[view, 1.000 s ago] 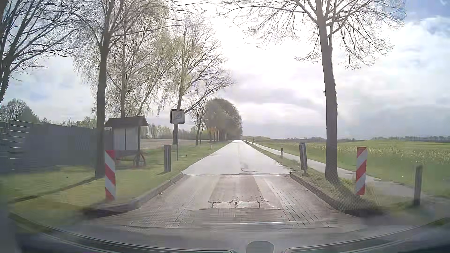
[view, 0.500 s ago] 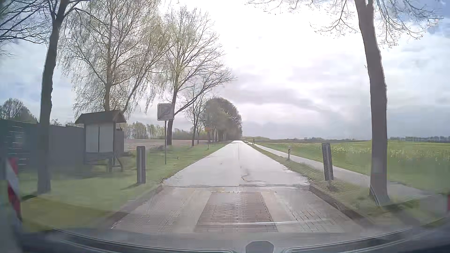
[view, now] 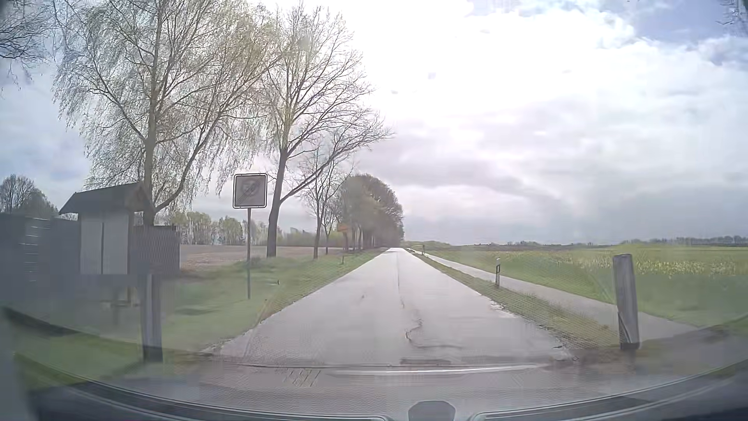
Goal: Follow the waypoints while adhering to traffic rules and regulations
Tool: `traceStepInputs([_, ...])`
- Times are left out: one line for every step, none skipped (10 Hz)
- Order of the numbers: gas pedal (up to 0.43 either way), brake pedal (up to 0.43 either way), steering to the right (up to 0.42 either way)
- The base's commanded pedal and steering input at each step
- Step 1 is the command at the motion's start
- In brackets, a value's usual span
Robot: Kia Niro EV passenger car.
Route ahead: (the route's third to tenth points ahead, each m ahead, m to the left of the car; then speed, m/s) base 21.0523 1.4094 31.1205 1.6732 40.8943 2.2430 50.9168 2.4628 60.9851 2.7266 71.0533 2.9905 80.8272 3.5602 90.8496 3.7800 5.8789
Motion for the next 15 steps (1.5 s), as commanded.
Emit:
traceStepInputs([0.157,0.000,0.000])
traceStepInputs([0.157,0.000,0.001])
traceStepInputs([0.177,0.000,0.002])
traceStepInputs([0.177,0.000,0.002])
traceStepInputs([0.177,0.000,0.002])
traceStepInputs([0.177,0.000,0.003])
traceStepInputs([0.177,0.000,0.009])
traceStepInputs([0.209,0.000,0.011])
traceStepInputs([0.220,0.000,0.011])
traceStepInputs([0.220,0.000,0.011])
traceStepInputs([0.220,0.000,0.011])
traceStepInputs([0.220,0.000,0.012])
traceStepInputs([0.248,0.000,0.012])
traceStepInputs([0.268,0.000,0.012])
traceStepInputs([0.268,0.000,0.012])
